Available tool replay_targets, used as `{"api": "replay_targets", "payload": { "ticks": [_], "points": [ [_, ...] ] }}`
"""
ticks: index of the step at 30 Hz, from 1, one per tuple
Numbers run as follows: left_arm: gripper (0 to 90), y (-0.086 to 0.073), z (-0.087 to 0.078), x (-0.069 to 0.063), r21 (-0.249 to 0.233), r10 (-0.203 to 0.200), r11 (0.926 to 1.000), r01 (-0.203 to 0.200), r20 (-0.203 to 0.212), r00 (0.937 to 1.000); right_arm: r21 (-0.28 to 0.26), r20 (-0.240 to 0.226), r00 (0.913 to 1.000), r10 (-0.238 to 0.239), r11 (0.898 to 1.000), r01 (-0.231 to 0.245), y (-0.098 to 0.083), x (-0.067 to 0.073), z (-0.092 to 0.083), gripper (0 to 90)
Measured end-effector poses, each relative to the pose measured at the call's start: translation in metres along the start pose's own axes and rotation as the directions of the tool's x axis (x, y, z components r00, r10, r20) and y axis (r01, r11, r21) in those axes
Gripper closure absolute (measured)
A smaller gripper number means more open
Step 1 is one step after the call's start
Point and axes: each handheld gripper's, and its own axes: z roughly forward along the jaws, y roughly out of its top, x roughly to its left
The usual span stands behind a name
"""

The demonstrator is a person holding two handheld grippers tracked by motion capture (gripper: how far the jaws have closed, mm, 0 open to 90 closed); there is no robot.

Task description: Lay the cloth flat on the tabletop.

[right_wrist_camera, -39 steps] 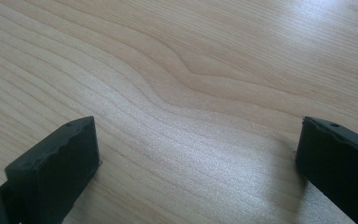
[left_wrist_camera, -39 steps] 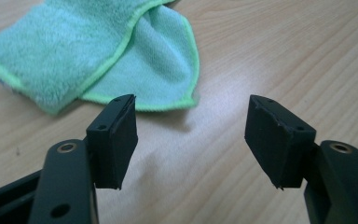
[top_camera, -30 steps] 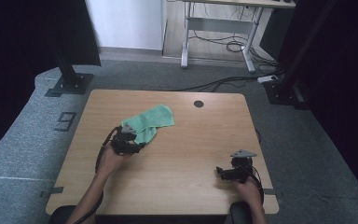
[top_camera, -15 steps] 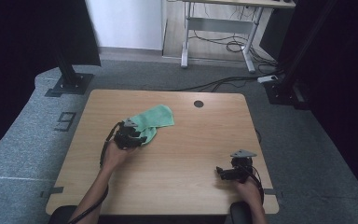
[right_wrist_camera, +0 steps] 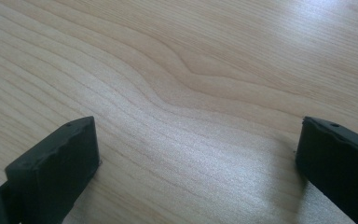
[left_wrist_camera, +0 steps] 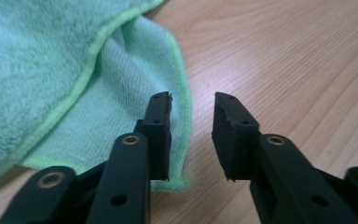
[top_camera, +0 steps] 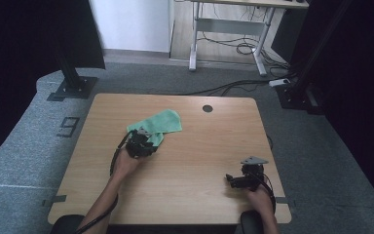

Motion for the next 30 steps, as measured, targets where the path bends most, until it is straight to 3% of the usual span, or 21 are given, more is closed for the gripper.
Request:
{"api": "replay_targets", "payload": {
  "ticks": [4,6,15,30],
  "points": [
    [84.9,-0.006,0.005,0.001,0.023,-0.015,0.9996,0.015,-0.005,0.9999,0.000,0.000,1.0000,0.000,1.000,0.000,0.000,0.000,0.000,0.0],
    [88.4,-0.007,0.005,0.001,0.023,-0.018,0.9996,0.018,-0.003,0.9998,0.000,0.000,1.0000,0.000,1.000,0.000,0.000,0.000,0.000,0.0],
    [88.9,-0.013,0.002,-0.014,0.029,0.021,0.9993,-0.022,0.049,0.9986,0.000,0.000,1.0000,0.000,1.000,0.000,0.000,0.000,0.000,0.0],
    [88.4,-0.032,-0.010,-0.044,0.024,0.069,0.9971,-0.072,0.095,0.9930,0.000,0.000,1.0000,0.000,1.000,0.000,0.000,0.000,0.000,0.0]
  ]
}}
